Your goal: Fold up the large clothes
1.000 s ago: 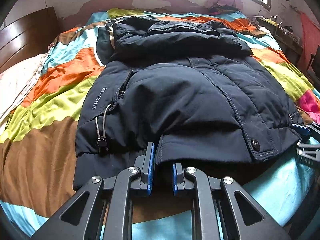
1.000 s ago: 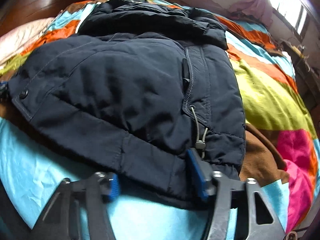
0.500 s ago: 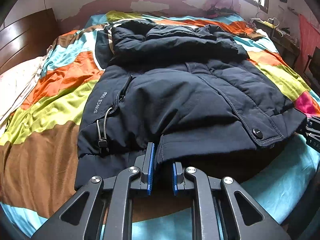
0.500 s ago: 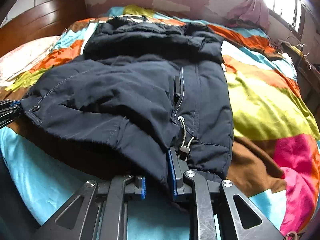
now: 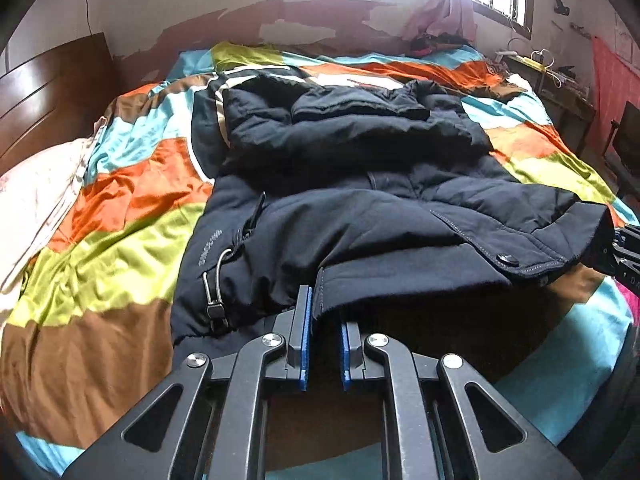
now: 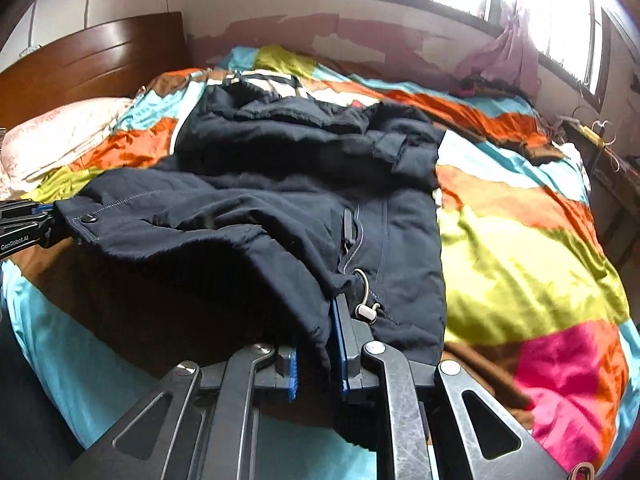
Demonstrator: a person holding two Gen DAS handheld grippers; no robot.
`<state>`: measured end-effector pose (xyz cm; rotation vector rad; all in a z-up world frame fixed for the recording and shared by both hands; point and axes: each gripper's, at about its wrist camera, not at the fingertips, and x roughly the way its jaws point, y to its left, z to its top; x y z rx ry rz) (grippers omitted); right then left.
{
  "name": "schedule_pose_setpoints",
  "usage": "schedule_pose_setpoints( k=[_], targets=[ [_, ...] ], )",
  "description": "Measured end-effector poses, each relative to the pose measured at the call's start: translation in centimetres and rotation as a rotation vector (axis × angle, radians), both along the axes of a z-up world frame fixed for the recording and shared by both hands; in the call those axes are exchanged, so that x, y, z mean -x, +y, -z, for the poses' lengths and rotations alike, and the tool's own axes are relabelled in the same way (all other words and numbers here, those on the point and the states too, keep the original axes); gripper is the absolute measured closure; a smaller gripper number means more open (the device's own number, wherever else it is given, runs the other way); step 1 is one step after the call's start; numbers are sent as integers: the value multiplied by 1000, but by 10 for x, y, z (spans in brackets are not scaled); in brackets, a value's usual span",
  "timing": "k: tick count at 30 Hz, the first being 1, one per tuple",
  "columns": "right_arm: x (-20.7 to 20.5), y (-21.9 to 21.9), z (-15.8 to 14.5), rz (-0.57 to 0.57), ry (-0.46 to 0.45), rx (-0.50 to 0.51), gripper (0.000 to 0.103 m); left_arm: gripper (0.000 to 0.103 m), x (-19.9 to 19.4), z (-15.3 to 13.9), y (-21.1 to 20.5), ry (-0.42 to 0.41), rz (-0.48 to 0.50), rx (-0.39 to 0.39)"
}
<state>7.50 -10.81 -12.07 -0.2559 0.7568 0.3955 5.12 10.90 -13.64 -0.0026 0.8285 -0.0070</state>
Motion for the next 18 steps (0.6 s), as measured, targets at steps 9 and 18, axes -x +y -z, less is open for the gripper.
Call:
schedule_pose_setpoints(
  k=[9, 18],
  targets=[
    [-27, 5, -36, -12, -45, -40, 91, 97, -28, -31, 11, -38, -10, 37],
    [-62, 12, -64, -14, -82, -61, 91, 97, -55, -51, 22, -73, -5, 41]
  ],
)
